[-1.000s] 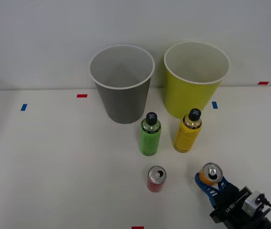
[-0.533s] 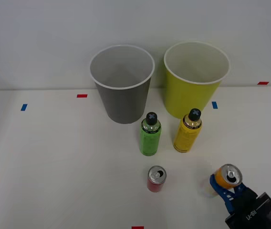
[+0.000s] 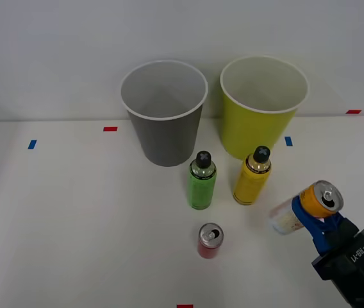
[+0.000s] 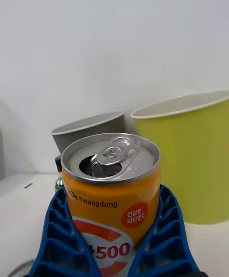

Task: Put cans in the gray bin, plastic bottles in the light green bin

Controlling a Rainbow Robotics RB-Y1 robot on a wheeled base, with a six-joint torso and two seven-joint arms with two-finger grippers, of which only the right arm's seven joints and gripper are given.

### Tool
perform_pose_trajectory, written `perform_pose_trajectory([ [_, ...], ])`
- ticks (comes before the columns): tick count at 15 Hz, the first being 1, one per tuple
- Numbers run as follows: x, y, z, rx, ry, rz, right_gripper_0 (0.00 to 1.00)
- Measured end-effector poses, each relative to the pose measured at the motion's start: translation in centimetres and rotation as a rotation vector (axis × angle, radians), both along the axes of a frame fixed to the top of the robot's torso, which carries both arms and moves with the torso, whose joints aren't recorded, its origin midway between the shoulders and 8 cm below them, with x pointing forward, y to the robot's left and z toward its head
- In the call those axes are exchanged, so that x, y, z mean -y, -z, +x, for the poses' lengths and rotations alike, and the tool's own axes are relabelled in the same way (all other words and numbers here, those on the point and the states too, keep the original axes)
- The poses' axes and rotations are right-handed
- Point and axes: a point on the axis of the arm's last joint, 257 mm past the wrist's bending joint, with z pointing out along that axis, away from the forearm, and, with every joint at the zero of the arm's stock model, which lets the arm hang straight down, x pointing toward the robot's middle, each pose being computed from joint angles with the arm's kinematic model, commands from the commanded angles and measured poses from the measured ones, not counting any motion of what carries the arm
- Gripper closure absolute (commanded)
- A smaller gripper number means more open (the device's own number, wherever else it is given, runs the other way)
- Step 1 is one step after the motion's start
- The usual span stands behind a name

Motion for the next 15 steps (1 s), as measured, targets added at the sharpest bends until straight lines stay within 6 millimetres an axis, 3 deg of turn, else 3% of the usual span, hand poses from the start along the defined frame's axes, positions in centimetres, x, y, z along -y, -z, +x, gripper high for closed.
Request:
perform_pose_trajectory([
  [3, -3.1, -5.7, 1.1, -0.005, -0.048, 0.106, 0.99],
  [7, -5.3, -12.3, 3.8, 0.044, -0.088, 0.216, 0.99],
  [15, -12.4, -16.2, 9.2, -0.003, -0.136, 0.181, 1.0],
])
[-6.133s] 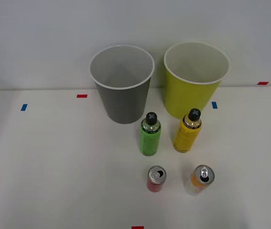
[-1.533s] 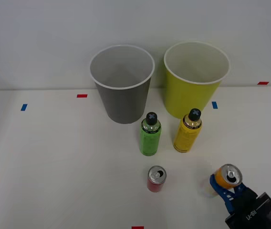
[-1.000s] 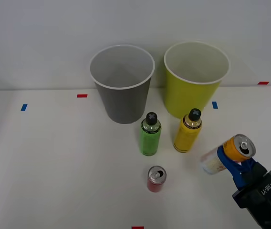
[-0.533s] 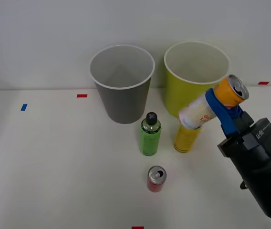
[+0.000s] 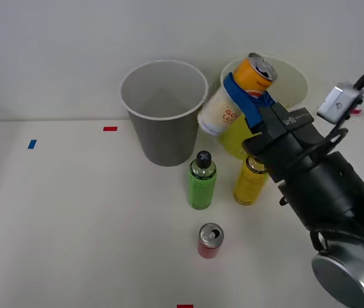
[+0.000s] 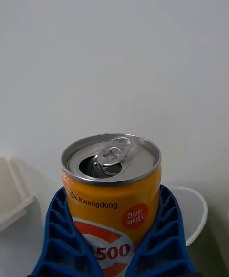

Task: Put cans in the gray bin, plastic bottles in the light green bin

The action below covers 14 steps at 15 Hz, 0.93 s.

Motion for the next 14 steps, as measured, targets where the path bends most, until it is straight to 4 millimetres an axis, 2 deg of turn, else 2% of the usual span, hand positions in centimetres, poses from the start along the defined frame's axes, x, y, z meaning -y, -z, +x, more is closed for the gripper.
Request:
perform_pose_trajectory([
  [3, -2.9, -1.8, 1.7, -0.009, -0.018, -0.044, 1.0],
  [5, -4.6, -2.5, 4.0, -0.003, -0.025, -0.043, 1.0],
  [9, -8.3, -2.7, 8.8, -0.007, -0.024, -0.06, 1.0],
  [14, -12.1, -2.0, 13.2, -0.002, 0.007, -0.156, 1.0],
])
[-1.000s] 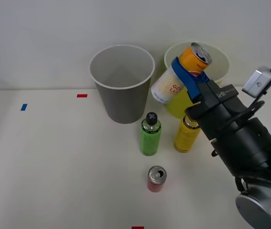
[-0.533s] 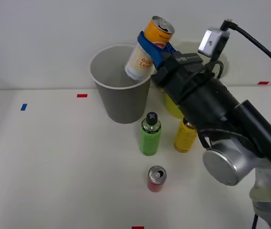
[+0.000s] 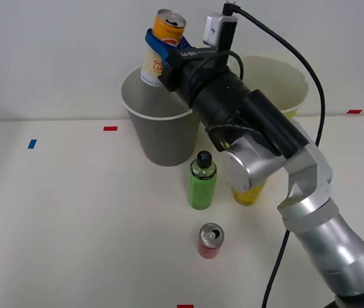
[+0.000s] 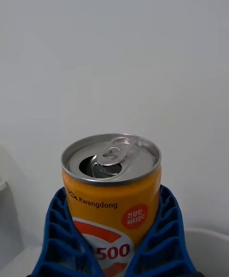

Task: Put cans in the gray bin, plastic bottles in the light green bin

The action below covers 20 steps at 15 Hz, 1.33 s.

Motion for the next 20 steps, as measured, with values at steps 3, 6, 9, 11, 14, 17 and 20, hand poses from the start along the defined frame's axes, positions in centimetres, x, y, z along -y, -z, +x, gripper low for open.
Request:
perform_pose_trajectory([
  [3, -0.9, 0.5, 0.8, 0.029, 0.024, -0.067, 1.0],
  [6, -1.6, 0.7, 0.8, 0.057, 0.034, -0.114, 1.0],
  [9, -1.9, 0.7, 0.6, 0.071, 0.036, -0.135, 0.75],
  [11, -2.0, 0.8, 0.6, 0.07, 0.037, -0.136, 0.0],
  [14, -2.0, 0.8, 0.6, 0.065, 0.036, -0.133, 0.0],
  [17, -2.0, 0.9, 0.6, 0.06, 0.034, -0.128, 0.0],
  [20, -2.0, 0.9, 0.6, 0.054, 0.031, -0.123, 0.0],
])
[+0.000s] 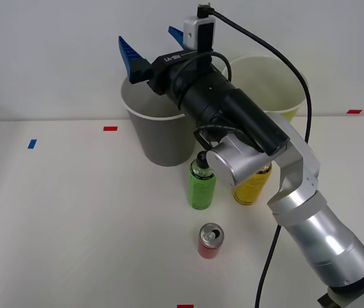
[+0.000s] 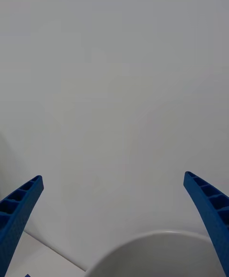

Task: Put cans in the gray bin, plastic bottles in the light green bin

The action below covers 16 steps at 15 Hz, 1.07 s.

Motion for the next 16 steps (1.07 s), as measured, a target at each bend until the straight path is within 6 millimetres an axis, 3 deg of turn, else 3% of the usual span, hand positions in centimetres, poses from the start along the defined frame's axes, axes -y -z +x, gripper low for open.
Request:
perform_pose_trajectory([
  [16, 0.56, -0.7, -0.25, 0.019, -0.014, 0.032, 0.0],
])
